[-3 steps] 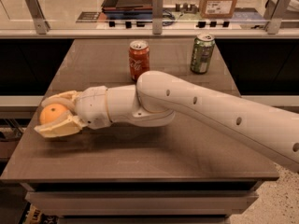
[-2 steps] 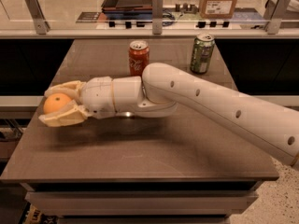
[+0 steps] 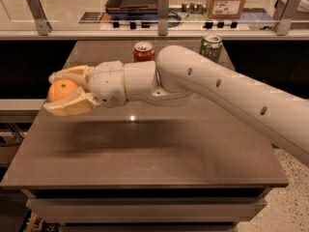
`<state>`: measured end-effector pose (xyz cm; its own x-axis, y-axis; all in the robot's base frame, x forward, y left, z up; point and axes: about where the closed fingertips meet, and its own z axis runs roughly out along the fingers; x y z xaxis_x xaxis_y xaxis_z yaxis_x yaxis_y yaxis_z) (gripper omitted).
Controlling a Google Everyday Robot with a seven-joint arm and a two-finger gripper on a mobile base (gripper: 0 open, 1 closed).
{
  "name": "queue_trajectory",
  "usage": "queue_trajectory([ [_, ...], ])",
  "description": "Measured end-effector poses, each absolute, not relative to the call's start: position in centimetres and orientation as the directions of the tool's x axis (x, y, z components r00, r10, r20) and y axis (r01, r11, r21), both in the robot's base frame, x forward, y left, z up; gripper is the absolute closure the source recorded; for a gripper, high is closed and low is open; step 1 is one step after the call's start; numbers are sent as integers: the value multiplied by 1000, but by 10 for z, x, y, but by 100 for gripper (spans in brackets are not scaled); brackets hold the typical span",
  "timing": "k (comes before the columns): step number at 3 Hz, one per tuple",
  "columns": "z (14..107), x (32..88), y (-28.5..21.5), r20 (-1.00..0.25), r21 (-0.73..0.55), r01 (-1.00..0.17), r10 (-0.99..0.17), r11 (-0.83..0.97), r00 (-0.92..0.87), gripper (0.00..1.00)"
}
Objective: Pick orange
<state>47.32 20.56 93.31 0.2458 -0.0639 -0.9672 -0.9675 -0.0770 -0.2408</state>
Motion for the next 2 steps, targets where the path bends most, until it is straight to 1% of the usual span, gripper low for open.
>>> queue_trajectory([
  [2,953,478,197,-957,-286,-956,-35,-66,288,100],
])
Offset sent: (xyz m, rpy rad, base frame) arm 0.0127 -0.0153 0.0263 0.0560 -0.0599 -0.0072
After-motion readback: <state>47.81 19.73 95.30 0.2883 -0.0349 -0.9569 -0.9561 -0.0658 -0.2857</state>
